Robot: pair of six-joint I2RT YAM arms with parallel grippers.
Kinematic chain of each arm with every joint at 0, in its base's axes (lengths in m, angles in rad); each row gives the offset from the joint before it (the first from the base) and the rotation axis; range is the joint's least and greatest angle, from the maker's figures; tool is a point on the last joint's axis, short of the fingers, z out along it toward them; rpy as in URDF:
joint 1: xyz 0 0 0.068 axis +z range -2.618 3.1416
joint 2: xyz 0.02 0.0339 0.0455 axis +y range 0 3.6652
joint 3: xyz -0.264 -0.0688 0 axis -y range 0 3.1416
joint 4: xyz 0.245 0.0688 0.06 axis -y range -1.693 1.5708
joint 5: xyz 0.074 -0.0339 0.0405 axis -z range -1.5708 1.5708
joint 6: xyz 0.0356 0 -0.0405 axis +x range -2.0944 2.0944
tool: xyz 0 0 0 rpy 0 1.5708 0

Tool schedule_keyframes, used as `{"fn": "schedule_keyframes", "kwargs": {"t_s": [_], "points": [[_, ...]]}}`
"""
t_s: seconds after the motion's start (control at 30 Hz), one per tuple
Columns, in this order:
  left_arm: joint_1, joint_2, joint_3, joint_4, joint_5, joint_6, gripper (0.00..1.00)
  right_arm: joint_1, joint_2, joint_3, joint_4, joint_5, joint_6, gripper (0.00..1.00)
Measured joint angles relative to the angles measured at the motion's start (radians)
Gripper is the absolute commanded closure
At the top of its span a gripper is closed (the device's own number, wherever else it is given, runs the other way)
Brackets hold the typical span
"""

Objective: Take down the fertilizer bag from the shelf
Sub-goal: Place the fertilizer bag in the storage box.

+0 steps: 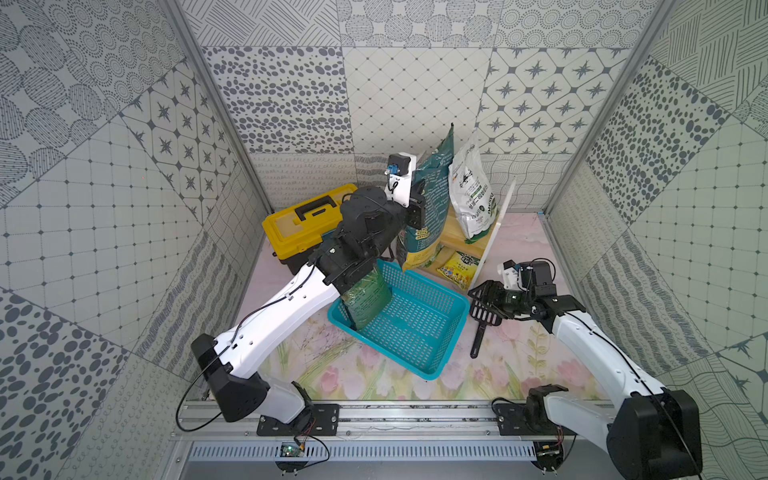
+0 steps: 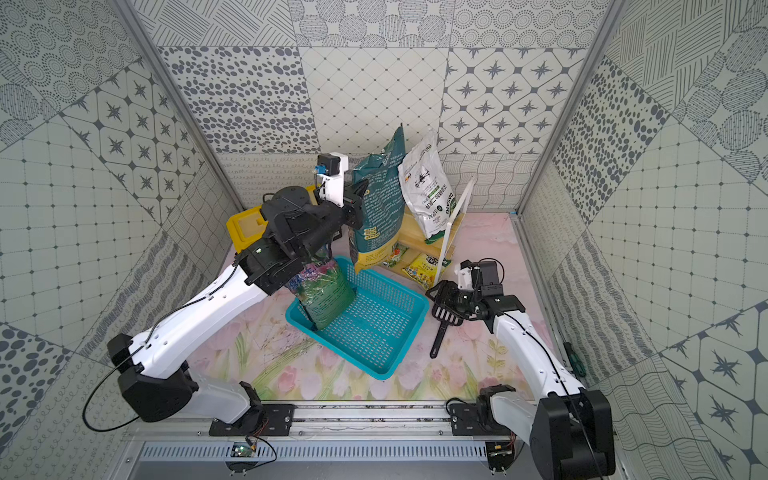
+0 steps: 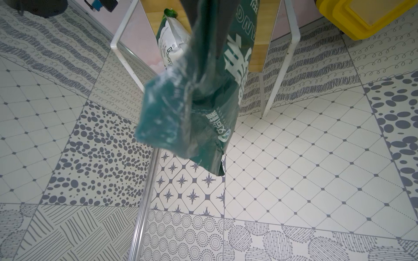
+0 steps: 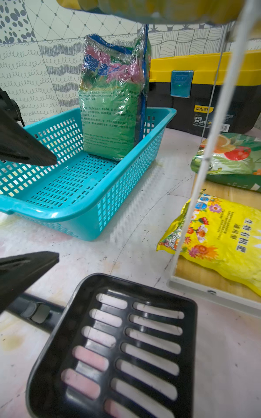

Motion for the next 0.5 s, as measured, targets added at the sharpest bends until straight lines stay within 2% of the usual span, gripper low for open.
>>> {"fn": "schedule_keyframes", "kwargs": {"t_s": [0.27,0.5], "points": [[-0.001,-0.14,-0.151,-0.085,0.005,-0.089,1.0,0.05,0.081,-0.009,0.047,0.019,0.037,0.39],[-0.002,-0.214,-0.23,-0.13,0.024,-0.16,1.0,0.066,0.122,-0.008,0.076,0.039,0.058,0.61]]}}
